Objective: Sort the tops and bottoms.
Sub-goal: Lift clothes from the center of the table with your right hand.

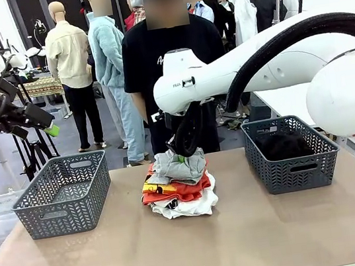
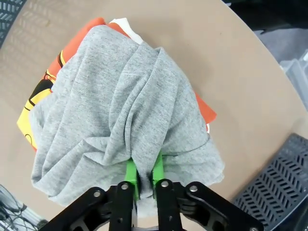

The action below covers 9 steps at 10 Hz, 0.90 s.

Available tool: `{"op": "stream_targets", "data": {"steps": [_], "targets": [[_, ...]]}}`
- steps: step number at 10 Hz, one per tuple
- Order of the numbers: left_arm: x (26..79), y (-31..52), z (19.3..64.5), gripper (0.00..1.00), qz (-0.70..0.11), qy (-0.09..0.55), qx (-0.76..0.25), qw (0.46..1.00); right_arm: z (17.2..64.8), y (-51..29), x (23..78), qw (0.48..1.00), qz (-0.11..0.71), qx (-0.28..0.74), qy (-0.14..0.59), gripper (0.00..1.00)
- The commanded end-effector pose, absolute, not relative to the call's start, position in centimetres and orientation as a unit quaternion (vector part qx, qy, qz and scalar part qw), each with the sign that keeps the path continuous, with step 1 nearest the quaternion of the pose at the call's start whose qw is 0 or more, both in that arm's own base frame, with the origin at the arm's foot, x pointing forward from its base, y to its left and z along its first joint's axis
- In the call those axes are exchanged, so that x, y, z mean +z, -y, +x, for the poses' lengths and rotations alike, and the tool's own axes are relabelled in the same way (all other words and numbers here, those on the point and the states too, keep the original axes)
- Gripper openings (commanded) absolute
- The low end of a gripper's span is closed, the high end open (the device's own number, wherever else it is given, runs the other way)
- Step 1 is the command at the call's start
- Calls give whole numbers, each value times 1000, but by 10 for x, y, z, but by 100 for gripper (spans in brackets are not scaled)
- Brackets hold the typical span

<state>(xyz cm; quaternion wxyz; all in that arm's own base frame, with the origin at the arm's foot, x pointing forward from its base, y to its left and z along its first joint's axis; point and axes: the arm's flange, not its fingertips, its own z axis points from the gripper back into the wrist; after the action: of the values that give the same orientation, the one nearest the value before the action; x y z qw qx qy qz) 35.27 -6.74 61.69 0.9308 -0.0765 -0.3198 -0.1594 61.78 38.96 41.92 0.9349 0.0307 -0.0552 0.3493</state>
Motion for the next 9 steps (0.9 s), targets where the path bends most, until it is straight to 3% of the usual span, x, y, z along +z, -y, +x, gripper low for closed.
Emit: {"op": "stream_targets", "data": {"steps": [1,5,6,9], "targets": [[615,66,351,100,-79,319,-157,931,623,-391,420,936,49,345,42,0],[615,66,351,100,-79,319,-157,931,590,-376,461,921,108,364,84,0],[615,66,351,100,-79,319,-157,931,617,-389,429,936,54,344,57,0],[615,66,351,100,-79,319,-157,931,617,-389,429,936,54,344,57,0]]}}
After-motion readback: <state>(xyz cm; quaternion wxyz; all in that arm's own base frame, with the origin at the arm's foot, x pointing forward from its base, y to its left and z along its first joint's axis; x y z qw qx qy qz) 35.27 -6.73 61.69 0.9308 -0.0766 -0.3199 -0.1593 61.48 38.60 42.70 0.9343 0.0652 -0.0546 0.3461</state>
